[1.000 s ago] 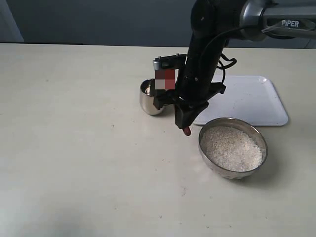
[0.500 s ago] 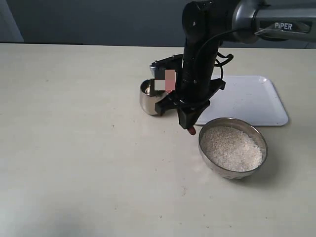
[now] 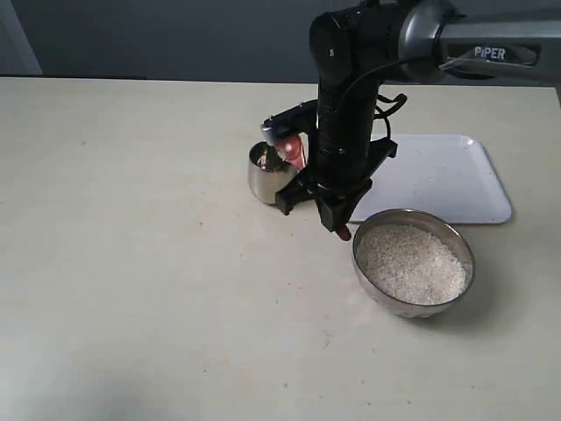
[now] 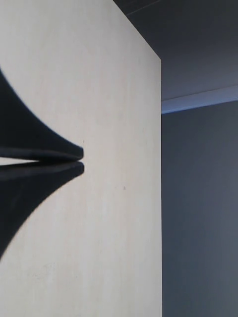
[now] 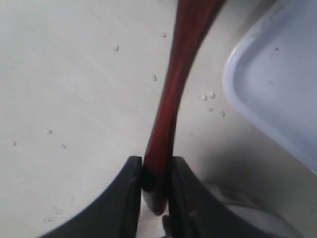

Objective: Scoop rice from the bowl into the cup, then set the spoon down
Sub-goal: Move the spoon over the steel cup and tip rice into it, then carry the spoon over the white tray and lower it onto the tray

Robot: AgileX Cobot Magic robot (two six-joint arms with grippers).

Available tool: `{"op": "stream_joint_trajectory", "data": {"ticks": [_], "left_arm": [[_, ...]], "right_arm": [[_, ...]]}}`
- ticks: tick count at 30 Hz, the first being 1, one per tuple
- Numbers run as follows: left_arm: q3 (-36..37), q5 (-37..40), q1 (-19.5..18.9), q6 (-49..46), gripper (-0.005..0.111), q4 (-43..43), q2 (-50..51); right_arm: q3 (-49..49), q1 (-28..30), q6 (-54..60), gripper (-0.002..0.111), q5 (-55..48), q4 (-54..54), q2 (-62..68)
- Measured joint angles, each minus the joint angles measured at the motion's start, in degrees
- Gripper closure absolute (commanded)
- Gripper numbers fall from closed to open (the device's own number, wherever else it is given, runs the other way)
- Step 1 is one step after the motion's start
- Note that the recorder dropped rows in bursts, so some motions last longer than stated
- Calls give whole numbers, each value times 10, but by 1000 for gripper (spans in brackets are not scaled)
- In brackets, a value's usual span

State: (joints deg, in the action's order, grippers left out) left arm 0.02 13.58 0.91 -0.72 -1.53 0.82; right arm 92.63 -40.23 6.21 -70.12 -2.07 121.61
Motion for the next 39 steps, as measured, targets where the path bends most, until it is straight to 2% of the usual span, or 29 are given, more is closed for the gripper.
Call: {"op": "stream_joint_trajectory", "data": {"ticks": [13, 23, 28, 33, 39], "left_arm": [[0, 0, 0, 0, 106, 0, 0], [0, 0, 0, 0, 106, 0, 0], [0, 0, 12, 0, 106, 0, 0], [0, 0, 13, 0, 106, 0, 0], [0, 0, 13, 0, 106, 0, 0]], "right_arm": [[42, 0, -16, 109, 0, 32, 11], [46, -25, -17, 109, 1, 71, 22], [46, -25, -17, 109, 1, 67, 22], [52, 10, -17, 109, 1, 17, 4], [89, 115, -19, 109, 5, -21, -37]]}}
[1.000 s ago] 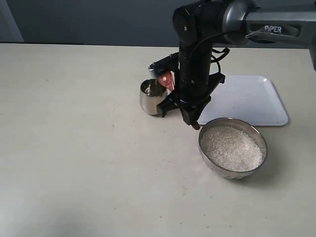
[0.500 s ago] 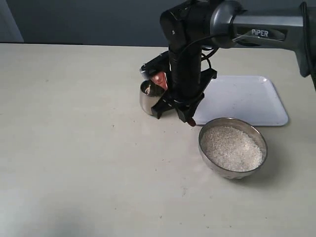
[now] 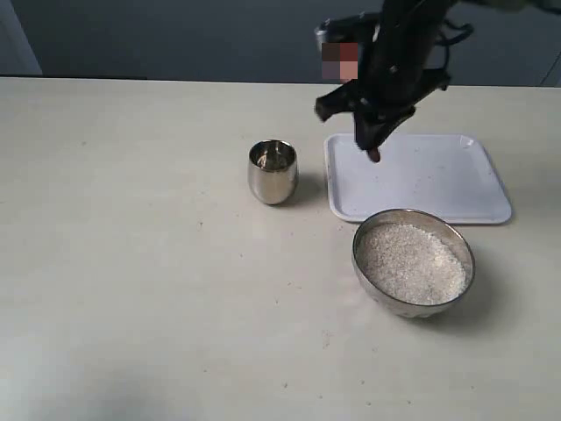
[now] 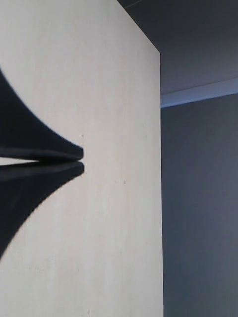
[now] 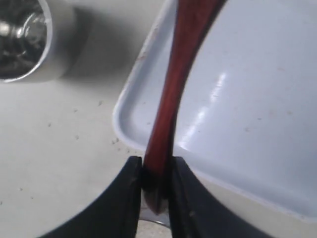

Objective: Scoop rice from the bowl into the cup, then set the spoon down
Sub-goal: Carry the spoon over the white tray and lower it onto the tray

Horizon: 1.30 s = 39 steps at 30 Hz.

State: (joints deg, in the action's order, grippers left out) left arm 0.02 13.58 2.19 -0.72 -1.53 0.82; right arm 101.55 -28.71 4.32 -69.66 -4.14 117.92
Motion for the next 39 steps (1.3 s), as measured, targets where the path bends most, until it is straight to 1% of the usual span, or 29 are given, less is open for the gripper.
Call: {"op": "stream_joint_trajectory", "data": {"ticks": [4, 6, 12, 22, 31, 39], "left_arm": [[0, 0, 0, 0, 106, 0, 0], [0, 0, 0, 0, 106, 0, 0], [0, 0, 0, 0, 106, 0, 0], [0, 0, 0, 0, 106, 0, 0], [0, 0, 0, 0, 106, 0, 0], [0, 0, 0, 0, 106, 0, 0]], "right_arm": [[3, 86, 17, 109, 0, -50, -6], [3, 115, 23, 109, -1, -55, 0], [3, 168, 30, 109, -4, -83, 39], [-4, 179, 41, 109, -4, -119, 104], [-96, 212, 52, 109, -5, -111, 105], [-113, 217, 65, 109, -6, -104, 102]]}}
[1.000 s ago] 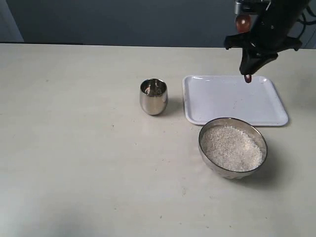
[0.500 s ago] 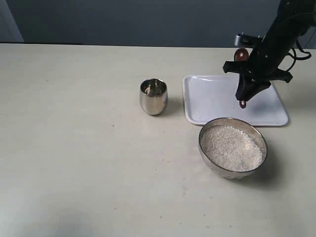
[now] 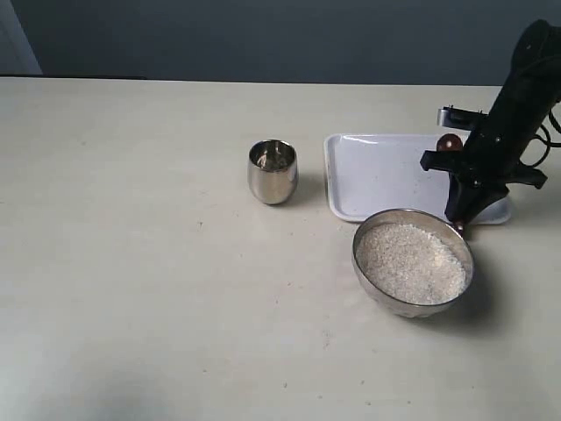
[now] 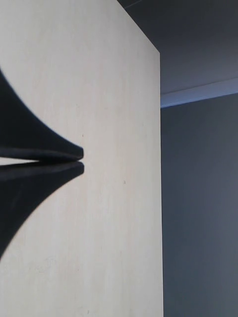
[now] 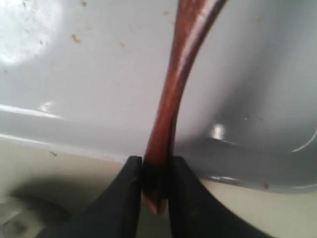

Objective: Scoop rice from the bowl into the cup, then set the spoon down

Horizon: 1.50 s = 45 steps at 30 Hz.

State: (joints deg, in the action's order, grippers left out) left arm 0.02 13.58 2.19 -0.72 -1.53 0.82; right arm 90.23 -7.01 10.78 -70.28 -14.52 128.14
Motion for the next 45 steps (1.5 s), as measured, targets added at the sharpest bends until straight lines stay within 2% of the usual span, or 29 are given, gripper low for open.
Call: {"op": "stream_joint_trajectory", "data": {"ticks": [2, 4, 6, 9, 18, 23, 25, 26, 27, 31, 33, 36, 39, 40, 42, 45], "left_arm": [[0, 0, 0, 0, 106, 0, 0], [0, 0, 0, 0, 106, 0, 0], [0, 0, 0, 0, 106, 0, 0], [0, 0, 0, 0, 106, 0, 0], [0, 0, 0, 0, 106, 0, 0], [0, 0, 0, 0, 106, 0, 0], [0, 0, 0, 0, 106, 0, 0], [0, 0, 0, 0, 106, 0, 0], [0, 0, 0, 0, 106, 0, 0], [0, 0, 0, 0, 106, 0, 0], [0, 0, 0, 0, 106, 0, 0], [0, 0, 0, 0, 106, 0, 0], [0, 0, 0, 0, 106, 0, 0], [0, 0, 0, 0, 106, 0, 0], [0, 0, 0, 0, 106, 0, 0], [0, 0, 0, 0, 106, 0, 0]], "right_arm": [[0, 0, 4, 107, 0, 0, 0], [0, 0, 5, 99, 0, 0, 0], [0, 0, 5, 87, 0, 0, 0], [-1, 0, 7, 78, 0, 0, 0], [2, 0, 7, 78, 0, 0, -2], [57, 0, -4, 79, 1, 40, -34], [83, 0, -11, 84, 5, 65, -63], [91, 0, -12, 100, 6, 72, -76], [100, 0, -12, 109, 8, 80, -101], [91, 0, 1, 108, 7, 64, -184], [54, 0, 21, 108, 35, 30, -265], [-57, 0, 31, 108, 168, 4, -399], [-283, 0, 33, 108, 362, -42, -568], [-325, 0, 33, 108, 402, -50, -599], [-423, 0, 33, 108, 465, -64, -650], [-531, 0, 33, 108, 504, -75, -700]]}}
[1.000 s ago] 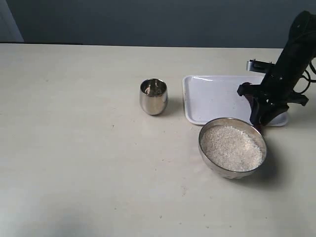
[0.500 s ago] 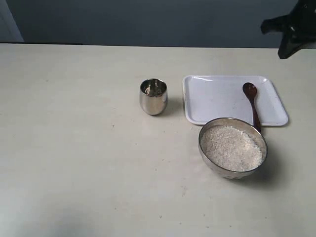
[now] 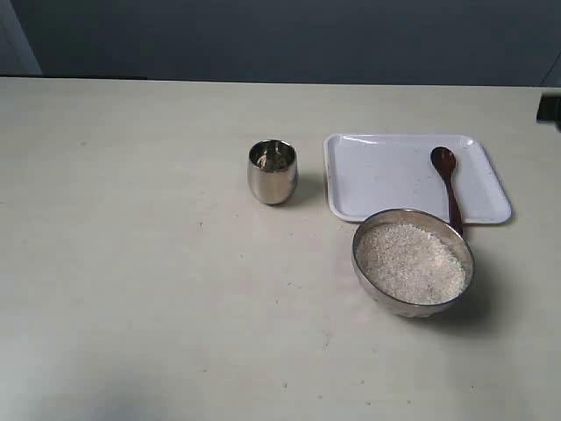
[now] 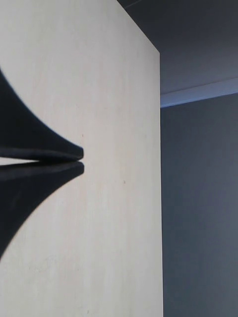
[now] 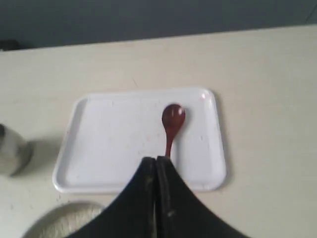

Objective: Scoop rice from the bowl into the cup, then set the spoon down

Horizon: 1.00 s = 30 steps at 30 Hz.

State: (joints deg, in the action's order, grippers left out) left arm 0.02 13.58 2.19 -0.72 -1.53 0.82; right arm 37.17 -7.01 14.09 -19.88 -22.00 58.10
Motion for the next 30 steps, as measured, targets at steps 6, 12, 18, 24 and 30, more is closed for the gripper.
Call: {"op": "stream_joint_trajectory", "data": {"ticks": [6, 12, 18, 24, 30], "left_arm": [[0, 0, 0, 0, 106, 0, 0], [0, 0, 0, 0, 106, 0, 0], [0, 0, 0, 0, 106, 0, 0], [0, 0, 0, 0, 106, 0, 0], [0, 0, 0, 0, 106, 0, 0]], "right_arm": [[-129, 0, 0, 108, -28, -4, -44], [-162, 0, 3, 108, -58, 47, -47], [-165, -9, 3, 108, -26, 203, -146], [-209, -9, -88, 108, 63, 215, -303], [-323, -9, -113, 108, 137, 205, -464]]}}
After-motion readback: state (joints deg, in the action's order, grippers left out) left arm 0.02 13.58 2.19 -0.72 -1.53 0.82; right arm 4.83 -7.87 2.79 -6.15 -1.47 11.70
